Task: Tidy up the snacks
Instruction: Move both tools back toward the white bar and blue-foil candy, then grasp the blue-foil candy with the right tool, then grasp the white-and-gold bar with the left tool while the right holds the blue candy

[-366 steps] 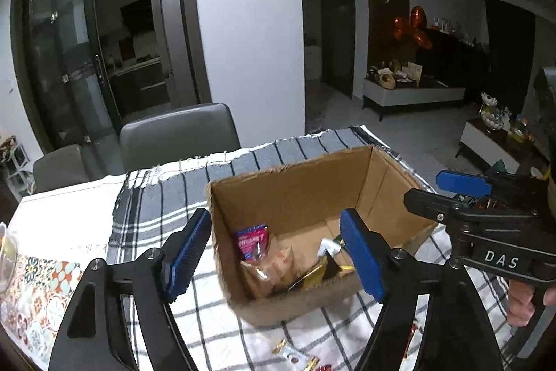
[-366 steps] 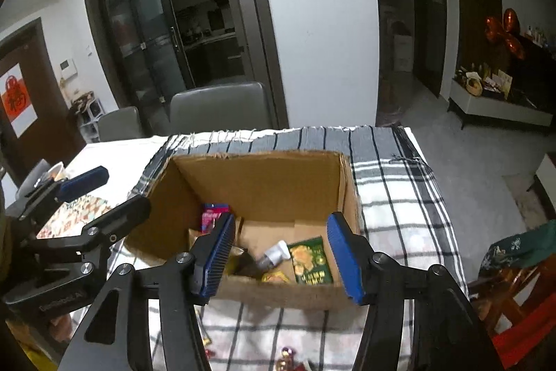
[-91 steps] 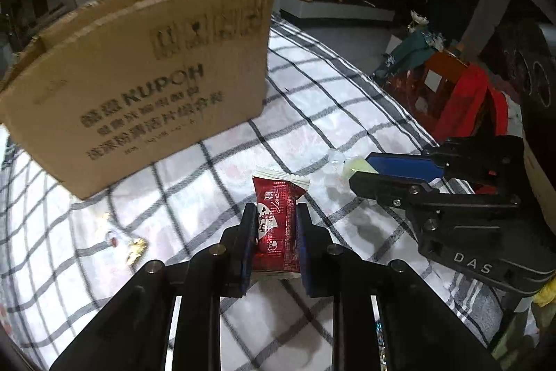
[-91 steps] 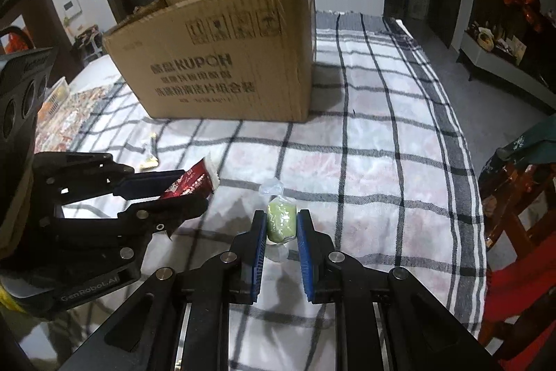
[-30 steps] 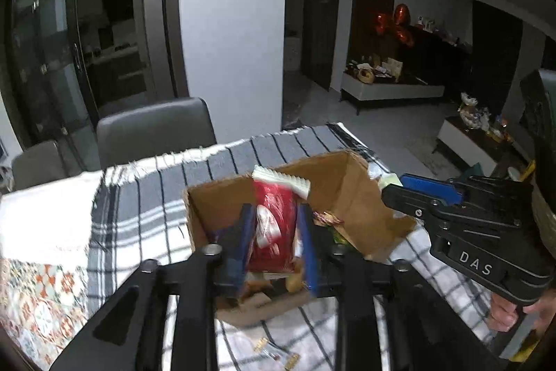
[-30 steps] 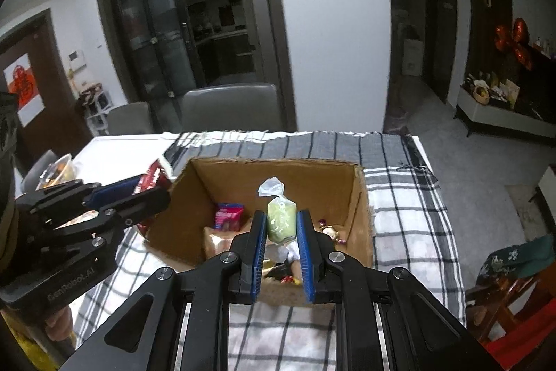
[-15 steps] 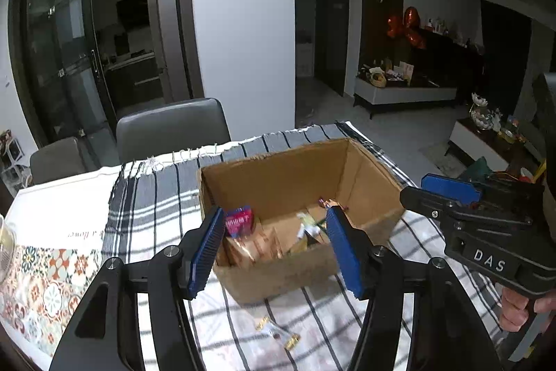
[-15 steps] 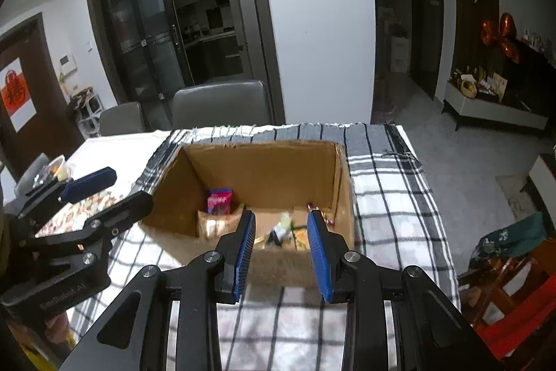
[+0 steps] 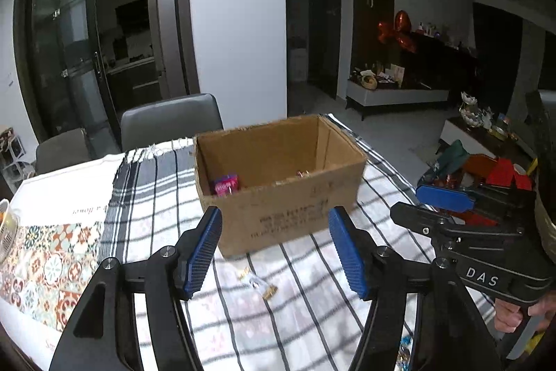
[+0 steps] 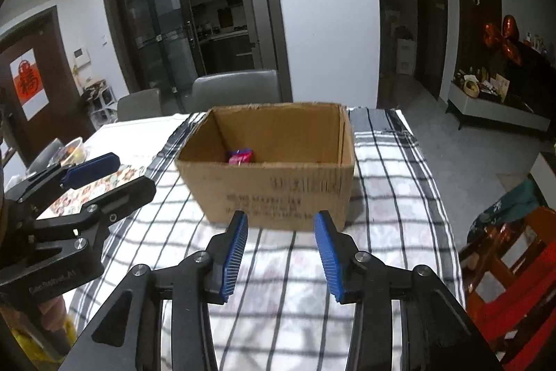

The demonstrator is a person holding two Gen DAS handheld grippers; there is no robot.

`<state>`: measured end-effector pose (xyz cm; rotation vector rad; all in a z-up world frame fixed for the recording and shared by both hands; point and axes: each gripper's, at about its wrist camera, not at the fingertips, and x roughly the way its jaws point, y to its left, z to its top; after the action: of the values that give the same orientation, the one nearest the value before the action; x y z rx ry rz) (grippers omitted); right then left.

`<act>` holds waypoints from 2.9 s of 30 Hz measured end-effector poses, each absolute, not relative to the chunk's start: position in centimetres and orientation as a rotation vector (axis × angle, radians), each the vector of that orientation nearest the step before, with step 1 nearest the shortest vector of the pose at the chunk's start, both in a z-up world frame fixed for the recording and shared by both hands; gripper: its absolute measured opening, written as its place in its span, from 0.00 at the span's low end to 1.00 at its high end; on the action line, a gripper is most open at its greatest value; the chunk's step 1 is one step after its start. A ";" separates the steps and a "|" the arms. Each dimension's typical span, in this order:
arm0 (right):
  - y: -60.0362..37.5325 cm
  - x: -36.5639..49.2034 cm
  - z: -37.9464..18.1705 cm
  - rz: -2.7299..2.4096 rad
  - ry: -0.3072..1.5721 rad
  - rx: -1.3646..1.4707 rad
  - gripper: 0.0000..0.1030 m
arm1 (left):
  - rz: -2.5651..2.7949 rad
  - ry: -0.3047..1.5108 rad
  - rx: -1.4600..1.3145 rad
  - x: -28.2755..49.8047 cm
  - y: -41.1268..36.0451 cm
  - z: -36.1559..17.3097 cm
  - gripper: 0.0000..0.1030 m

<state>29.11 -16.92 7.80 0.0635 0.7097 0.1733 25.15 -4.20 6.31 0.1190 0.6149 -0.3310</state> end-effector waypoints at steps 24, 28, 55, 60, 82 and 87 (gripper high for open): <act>-17.8 19.5 -0.9 0.170 0.910 0.121 0.40 | -0.349 0.775 0.170 17.4 -5.7 -2.4 0.61; -17.9 18.5 -2.9 0.175 0.970 0.160 0.40 | -0.356 0.814 0.168 16.9 -5.9 -4.0 0.61; -16.8 18.1 -8.0 0.154 1.071 0.114 0.33 | -0.376 0.986 0.150 16.7 -6.7 -9.4 0.61; -16.7 18.2 -8.5 0.151 1.083 0.116 0.26 | -0.380 1.000 0.140 16.9 -6.7 -9.8 0.61; -14.6 21.9 -5.3 0.224 0.964 0.082 0.26 | -0.330 0.956 0.083 19.9 -4.1 -8.2 0.61; -13.9 24.0 -4.2 0.243 0.916 0.080 0.26 | -0.313 0.937 0.040 22.4 -3.0 -7.5 0.61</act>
<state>23.98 -13.85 -4.16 0.0799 0.9161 0.2427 22.37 -2.97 -7.47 0.0403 0.9370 -0.3132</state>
